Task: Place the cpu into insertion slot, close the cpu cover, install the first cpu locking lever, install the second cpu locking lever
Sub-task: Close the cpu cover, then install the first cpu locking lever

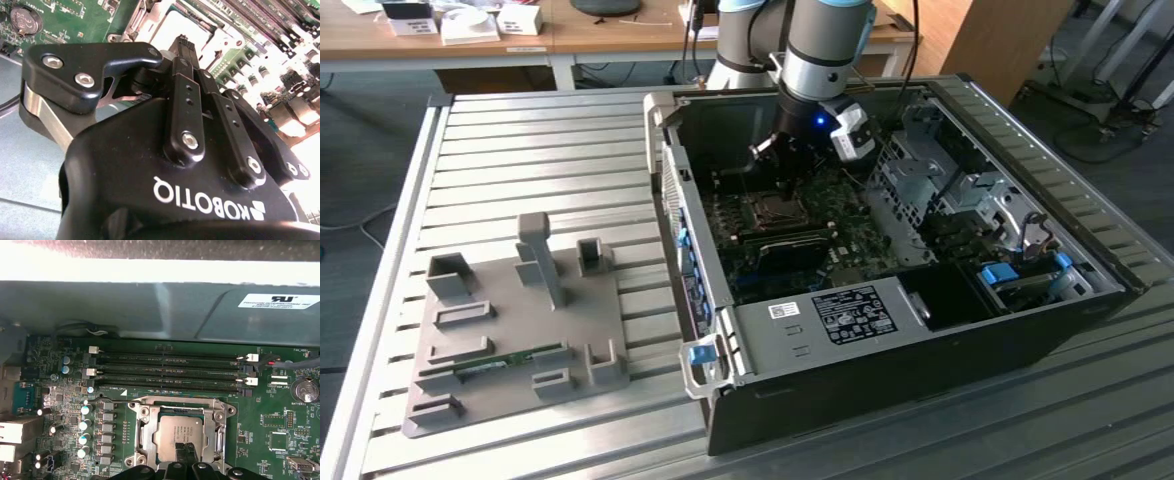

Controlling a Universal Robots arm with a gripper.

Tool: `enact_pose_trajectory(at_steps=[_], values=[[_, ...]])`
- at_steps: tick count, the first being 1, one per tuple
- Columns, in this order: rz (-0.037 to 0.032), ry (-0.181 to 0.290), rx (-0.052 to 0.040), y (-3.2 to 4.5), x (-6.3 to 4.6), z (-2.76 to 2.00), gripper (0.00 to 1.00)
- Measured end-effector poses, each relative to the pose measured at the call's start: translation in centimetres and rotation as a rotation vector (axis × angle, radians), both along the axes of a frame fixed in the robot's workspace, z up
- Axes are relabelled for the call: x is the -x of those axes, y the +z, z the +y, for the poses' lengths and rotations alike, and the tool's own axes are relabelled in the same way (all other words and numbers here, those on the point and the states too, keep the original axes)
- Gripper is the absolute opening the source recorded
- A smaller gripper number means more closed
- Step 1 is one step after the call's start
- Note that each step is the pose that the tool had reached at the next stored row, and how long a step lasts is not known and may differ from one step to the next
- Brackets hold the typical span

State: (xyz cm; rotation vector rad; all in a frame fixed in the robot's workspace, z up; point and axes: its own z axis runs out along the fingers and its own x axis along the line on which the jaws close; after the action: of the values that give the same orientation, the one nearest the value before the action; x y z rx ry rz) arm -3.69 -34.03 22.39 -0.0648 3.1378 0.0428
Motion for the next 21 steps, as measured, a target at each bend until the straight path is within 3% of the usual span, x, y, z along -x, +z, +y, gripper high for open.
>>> enact_pose_trajectory(at_steps=[21], values=[[0.0, 0.0, 0.0, 0.18, 0.0, -0.01, 0.11]])
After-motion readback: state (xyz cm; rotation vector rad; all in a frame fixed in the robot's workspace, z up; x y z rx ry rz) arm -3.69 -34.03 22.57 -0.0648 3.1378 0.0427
